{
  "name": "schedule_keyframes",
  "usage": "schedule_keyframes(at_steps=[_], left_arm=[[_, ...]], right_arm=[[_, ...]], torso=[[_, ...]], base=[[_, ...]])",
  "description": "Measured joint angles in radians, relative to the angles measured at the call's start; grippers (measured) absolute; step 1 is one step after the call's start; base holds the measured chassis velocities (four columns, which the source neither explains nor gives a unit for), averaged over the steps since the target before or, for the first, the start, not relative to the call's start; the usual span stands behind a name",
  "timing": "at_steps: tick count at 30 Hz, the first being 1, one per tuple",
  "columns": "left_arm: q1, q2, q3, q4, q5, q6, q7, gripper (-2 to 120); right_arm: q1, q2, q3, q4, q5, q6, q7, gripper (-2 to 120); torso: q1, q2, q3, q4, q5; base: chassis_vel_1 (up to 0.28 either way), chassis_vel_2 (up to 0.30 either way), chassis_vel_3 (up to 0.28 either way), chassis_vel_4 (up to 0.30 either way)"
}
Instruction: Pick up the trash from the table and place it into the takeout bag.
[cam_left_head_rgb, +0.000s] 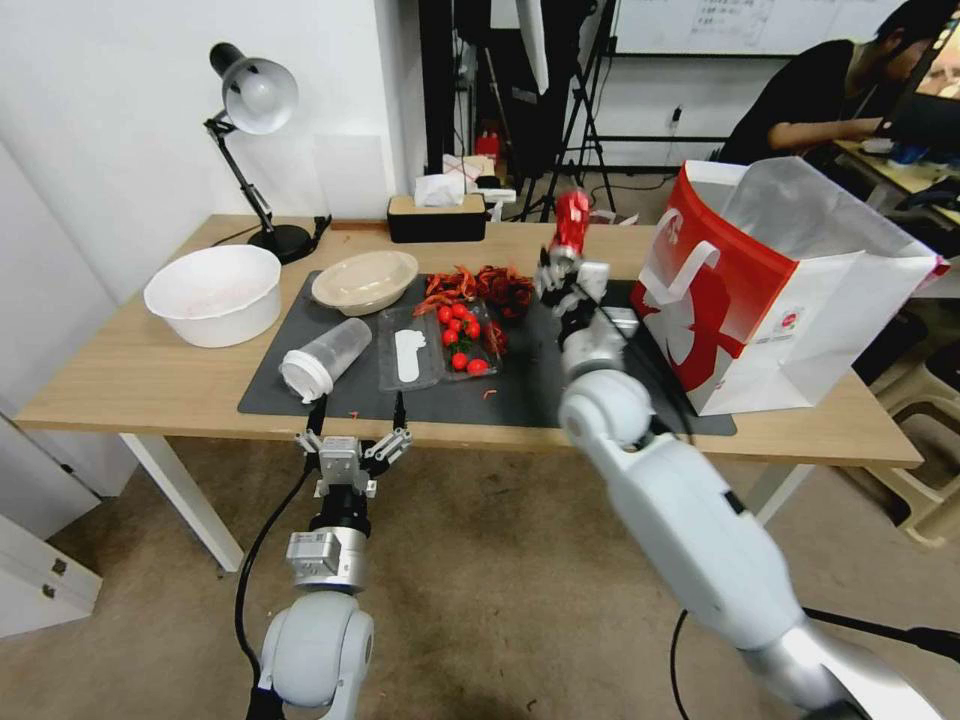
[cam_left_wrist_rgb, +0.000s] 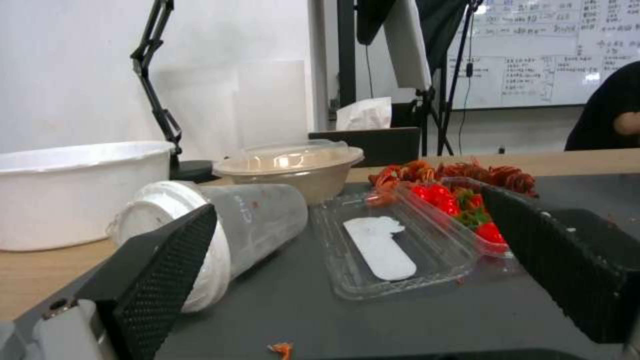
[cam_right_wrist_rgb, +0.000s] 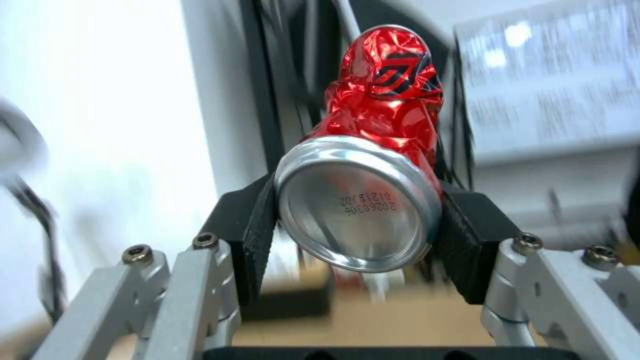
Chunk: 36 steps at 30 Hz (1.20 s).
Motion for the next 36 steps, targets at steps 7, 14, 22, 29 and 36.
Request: schedule_keyframes(at_steps=[7, 14, 22, 29, 36], left_arm=[[0.0, 0.0, 0.003, 0.001, 0.002, 0.001, 0.0, 99], [0.004, 0.0, 0.006, 0.001, 0.008, 0.002, 0.001, 99], [0.006, 0.0, 0.017, 0.001, 0.016, 0.001, 0.001, 99], [0.009, 0.0, 0.023, 0.001, 0.021, 0.001, 0.001, 99], [0.02, 0.0, 0.019, -0.007, 0.022, -0.001, 0.001, 99]], right_arm=[[-0.038, -0.06, 0.075, 0.111, -0.012, 0.155, -0.187, 50], [-0.039, -0.127, 0.237, 0.292, -0.044, 0.081, -0.139, 50], [0.01, -0.172, 0.356, 0.305, -0.055, -0.159, 0.056, 51], [0.012, -0.18, 0.406, 0.3, -0.002, -0.306, 0.158, 76], [0.005, -0.166, 0.412, 0.3, -0.002, -0.331, 0.172, 99]], torso=[[0.0, 0.0, 0.0, 0.0, 0.0001], [0.0, 0.0, 0.0, 0.0, 0.0003], [0.0, 0.0, 0.0, -0.0001, 0.0], [0.0, 0.0, 0.0, 0.0, 0.0], [0.0, 0.0, 0.0, 0.0001, -0.0002]], base=[[0.0, 0.0, 0.0, 0.0], [0.0, 0.0, 0.0, 0.0], [0.0, 0.0, 0.0, 0.0], [0.0, 0.0, 0.0, 0.0], [0.0, 0.0, 0.0, 0.0]])
